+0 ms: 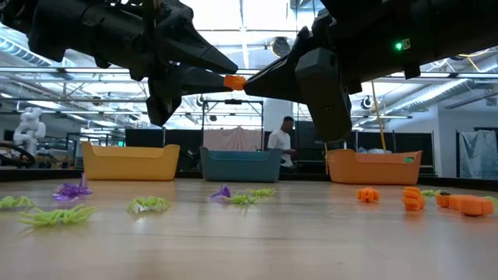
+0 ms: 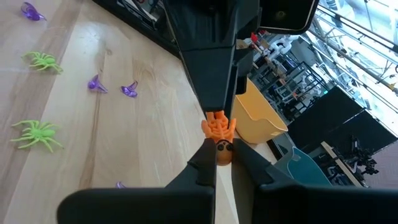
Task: Sort Halloween decoration
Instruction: Put the orange skeleton toy into the yellow bin
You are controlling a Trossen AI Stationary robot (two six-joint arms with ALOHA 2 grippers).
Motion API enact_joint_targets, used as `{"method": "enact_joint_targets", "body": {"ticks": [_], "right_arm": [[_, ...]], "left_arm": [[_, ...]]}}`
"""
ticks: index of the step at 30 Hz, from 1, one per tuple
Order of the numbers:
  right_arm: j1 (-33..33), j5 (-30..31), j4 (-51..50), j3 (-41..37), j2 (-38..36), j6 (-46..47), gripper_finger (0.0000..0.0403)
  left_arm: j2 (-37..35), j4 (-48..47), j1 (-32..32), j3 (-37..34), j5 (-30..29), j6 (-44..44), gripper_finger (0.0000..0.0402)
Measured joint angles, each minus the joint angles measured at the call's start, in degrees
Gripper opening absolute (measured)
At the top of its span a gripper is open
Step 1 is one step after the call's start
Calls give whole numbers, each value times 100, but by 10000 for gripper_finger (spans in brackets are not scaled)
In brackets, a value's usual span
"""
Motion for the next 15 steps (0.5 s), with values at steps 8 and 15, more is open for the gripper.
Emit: {"method": "enact_joint_targets", "body": {"ticks": [8, 15], "right_arm": [[0, -2, 2, 0, 0, -11, 5], [0, 2, -15, 0, 0, -14, 5]], "left_arm": [[0, -4, 4, -1, 14, 14, 53], [0, -60, 66, -2, 45, 35, 16]]}}
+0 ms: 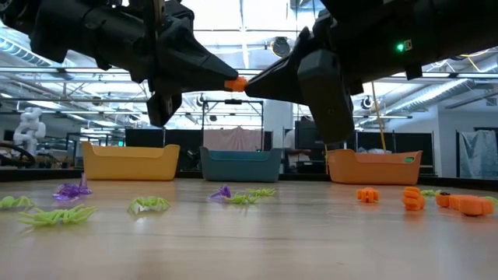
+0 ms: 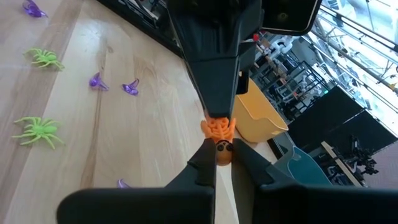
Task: Sort Halloween decoration
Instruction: Put the orange skeleton toy into the yellow bin
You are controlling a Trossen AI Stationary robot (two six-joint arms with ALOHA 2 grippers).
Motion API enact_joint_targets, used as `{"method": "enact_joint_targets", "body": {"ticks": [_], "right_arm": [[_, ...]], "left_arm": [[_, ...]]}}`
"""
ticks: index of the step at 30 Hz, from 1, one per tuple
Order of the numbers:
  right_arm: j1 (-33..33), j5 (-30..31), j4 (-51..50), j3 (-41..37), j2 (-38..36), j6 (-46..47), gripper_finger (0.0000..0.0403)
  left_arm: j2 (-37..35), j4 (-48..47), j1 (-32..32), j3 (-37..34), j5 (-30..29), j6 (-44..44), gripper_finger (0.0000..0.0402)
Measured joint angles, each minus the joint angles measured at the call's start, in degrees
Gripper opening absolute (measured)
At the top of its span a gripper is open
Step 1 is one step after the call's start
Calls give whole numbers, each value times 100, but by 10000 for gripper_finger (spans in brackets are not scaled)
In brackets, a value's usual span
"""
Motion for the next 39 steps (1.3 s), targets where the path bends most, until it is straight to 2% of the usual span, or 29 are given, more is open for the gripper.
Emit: {"method": "enact_joint_targets", "body": {"ticks": [5, 26, 31, 36, 39], "right_arm": [[0, -2, -3, -4, 0, 52, 23], [4, 0, -113, -2, 0, 276, 128], [5, 7, -375, -2, 0, 504, 139], [7, 42, -540, -2, 0, 804, 138], [30, 201, -581, -2, 0, 878, 137]], "left_arm": [[-2, -32, 48, 0, 170, -6, 11], [-2, -26, 48, 0, 187, 147, 9], [-2, -26, 48, 0, 211, 163, 9], [-159, -55, 148, 0, 738, 289, 9], [-363, -286, 215, 2, 847, 421, 9]]}}
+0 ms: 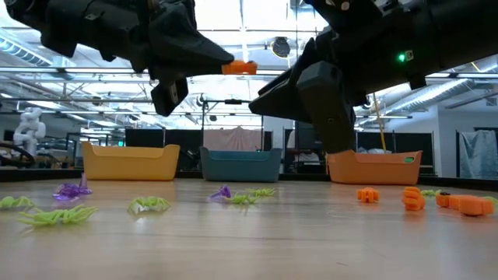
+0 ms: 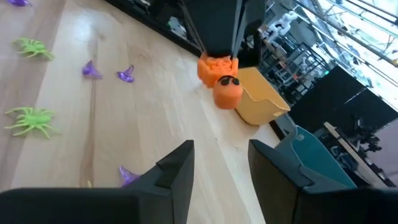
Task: Sort Halloween decoration
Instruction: Put the orange skeleton toy into the yellow bin
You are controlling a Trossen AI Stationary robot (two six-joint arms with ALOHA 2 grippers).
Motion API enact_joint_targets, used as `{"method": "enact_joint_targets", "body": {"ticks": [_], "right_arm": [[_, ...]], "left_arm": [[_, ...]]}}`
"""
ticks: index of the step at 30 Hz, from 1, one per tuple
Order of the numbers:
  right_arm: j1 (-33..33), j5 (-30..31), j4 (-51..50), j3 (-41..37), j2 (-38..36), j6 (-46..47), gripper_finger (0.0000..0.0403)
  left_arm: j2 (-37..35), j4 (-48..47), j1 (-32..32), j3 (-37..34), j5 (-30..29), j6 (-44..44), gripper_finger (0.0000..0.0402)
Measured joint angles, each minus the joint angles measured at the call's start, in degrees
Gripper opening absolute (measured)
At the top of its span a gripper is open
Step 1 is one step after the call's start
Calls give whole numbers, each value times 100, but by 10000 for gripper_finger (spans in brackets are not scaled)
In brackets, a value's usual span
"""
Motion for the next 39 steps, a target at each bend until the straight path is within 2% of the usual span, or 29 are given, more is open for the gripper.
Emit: {"method": "enact_joint_targets", "body": {"ticks": [7, 12, 18, 23, 32, 36, 39], "right_arm": [[201, 408, -30, 0, 0, 123, 137], [300, 448, -31, 0, 0, 152, 137], [320, 435, -71, 2, 0, 408, 137], [320, 428, -72, 2, 0, 644, 137], [329, 421, -89, 2, 0, 800, 137], [331, 402, -112, 2, 0, 897, 137], [340, 402, -112, 2, 0, 902, 137]], "left_arm": [[-718, -1261, 271, -2, -236, 191, 10], [-1435, -2180, 687, -2, -378, 193, 10], [-2332, -3357, 1429, 0, -685, 326, 10], [-2920, -4256, 2218, 0, -716, 360, 10], [-3206, -5440, 3665, 0, -741, 478, 10], [-3146, -5707, 4267, 0, -1054, 565, 10], [-3151, -5696, 4572, -2, -1505, 1003, 10]]}}
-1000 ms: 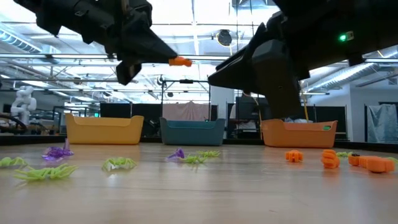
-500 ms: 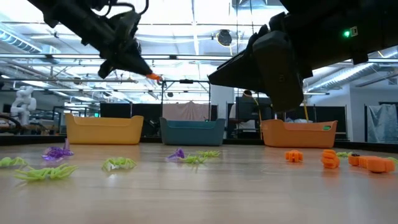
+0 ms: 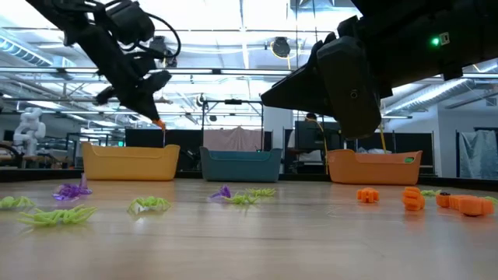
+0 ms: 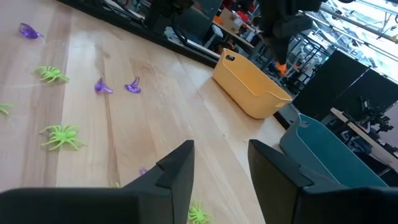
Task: Sort Halloween decoration
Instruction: Put the orange skeleton toy into the yellow bin
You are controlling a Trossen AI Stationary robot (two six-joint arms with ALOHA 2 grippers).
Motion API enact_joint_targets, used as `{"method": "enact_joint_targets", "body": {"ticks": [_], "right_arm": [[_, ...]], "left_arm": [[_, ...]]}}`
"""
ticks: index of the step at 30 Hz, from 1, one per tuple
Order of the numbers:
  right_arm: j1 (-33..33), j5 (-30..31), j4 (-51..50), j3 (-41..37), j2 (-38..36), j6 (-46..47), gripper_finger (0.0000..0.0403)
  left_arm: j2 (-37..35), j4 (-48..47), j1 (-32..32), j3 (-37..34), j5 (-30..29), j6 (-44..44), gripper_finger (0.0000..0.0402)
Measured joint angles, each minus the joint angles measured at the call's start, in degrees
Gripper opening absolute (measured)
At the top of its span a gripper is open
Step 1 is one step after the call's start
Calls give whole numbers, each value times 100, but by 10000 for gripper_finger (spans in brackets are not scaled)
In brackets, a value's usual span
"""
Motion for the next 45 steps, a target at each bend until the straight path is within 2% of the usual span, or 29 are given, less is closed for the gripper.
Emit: {"method": "enact_joint_targets", "body": {"ticks": [2, 6, 17, 32, 37, 45], "right_arm": [[13, 0, -3, 0, 0, 0, 137], [17, -2, -37, 0, 0, 0, 137], [17, -4, -46, 0, 0, 39, 137], [17, -7, -46, 0, 0, 129, 137], [17, -7, -46, 0, 0, 129, 137], [17, -7, -46, 0, 0, 129, 137]], "left_arm": [[2, -10, 122, 2, -246, 284, 10], [2, 70, 266, 2, -336, 939, 10], [281, 130, 295, 2, -377, 1196, 10], [1500, 249, 290, 2, -466, 1205, 12], [1725, 290, 292, 2, -475, 927, 39], [1749, 294, 290, 2, -645, 788, 133]]}}
